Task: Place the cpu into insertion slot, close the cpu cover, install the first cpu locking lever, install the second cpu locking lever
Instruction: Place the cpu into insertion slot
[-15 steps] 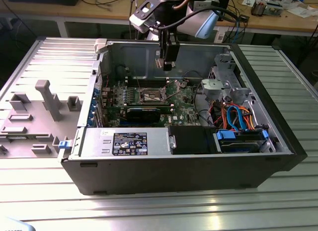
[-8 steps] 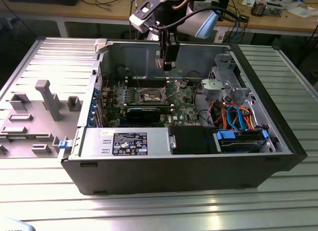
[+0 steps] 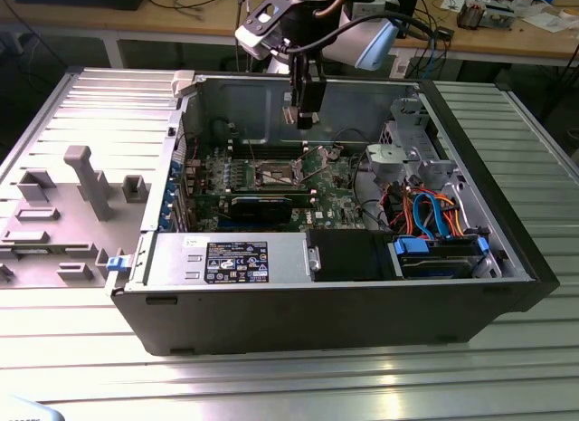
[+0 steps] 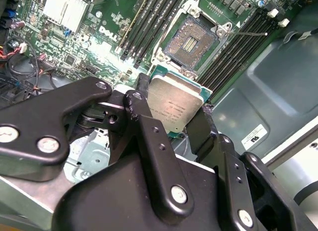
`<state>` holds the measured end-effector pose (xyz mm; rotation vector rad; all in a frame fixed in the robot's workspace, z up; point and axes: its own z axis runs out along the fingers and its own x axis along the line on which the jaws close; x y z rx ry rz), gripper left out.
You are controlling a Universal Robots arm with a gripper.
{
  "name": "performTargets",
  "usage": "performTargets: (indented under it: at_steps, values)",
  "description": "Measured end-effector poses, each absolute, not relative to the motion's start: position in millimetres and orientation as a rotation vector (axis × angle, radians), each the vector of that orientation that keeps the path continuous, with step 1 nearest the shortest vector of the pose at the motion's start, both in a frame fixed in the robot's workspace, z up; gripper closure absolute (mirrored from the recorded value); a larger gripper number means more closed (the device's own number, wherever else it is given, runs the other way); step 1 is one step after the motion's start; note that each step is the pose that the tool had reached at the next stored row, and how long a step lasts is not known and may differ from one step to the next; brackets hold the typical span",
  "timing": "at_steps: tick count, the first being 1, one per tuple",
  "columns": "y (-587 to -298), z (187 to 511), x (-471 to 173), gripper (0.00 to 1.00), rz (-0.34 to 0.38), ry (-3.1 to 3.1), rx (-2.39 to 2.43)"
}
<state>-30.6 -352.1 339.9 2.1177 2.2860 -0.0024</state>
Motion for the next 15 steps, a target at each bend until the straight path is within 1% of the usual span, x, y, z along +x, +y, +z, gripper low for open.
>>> performTargets:
  at_steps: [15]
  values:
    - [-352.1, 339.8, -30.6, 0.45, -0.003, 2.269, 2.135]
